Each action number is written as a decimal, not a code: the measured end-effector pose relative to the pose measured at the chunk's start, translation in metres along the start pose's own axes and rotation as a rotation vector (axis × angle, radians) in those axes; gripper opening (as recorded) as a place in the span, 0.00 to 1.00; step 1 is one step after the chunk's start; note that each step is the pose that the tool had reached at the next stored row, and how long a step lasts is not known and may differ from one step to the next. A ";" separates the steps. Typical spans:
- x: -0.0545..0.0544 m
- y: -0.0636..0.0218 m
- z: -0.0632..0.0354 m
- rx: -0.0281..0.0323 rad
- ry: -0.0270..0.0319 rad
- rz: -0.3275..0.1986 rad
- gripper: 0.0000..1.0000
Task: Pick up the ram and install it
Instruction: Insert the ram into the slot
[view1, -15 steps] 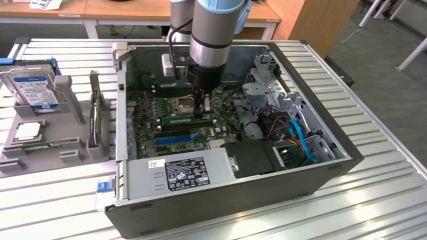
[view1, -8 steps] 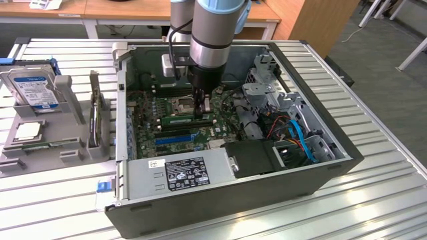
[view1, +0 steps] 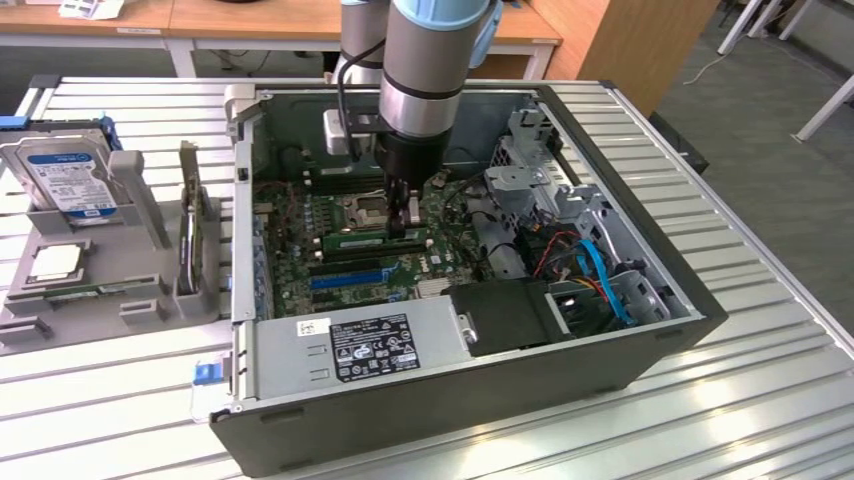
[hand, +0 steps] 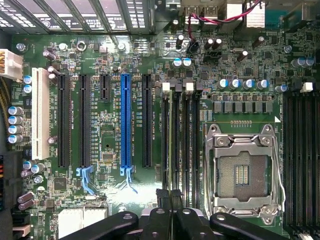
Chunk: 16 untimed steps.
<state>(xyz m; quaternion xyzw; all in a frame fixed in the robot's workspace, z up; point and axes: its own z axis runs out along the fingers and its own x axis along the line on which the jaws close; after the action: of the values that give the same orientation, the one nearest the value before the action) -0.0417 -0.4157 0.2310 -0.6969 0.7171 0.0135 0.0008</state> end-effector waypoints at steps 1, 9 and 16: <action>0.000 0.0000 0.0000 0.0000 0.0000 0.000 0.12; 0.000 0.0000 0.0000 -0.0001 0.0001 -0.007 0.12; 0.000 0.0000 0.0000 -0.0003 0.0002 -0.011 0.12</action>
<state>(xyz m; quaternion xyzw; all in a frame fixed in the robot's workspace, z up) -0.0418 -0.4157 0.2310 -0.7007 0.7134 0.0135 0.0007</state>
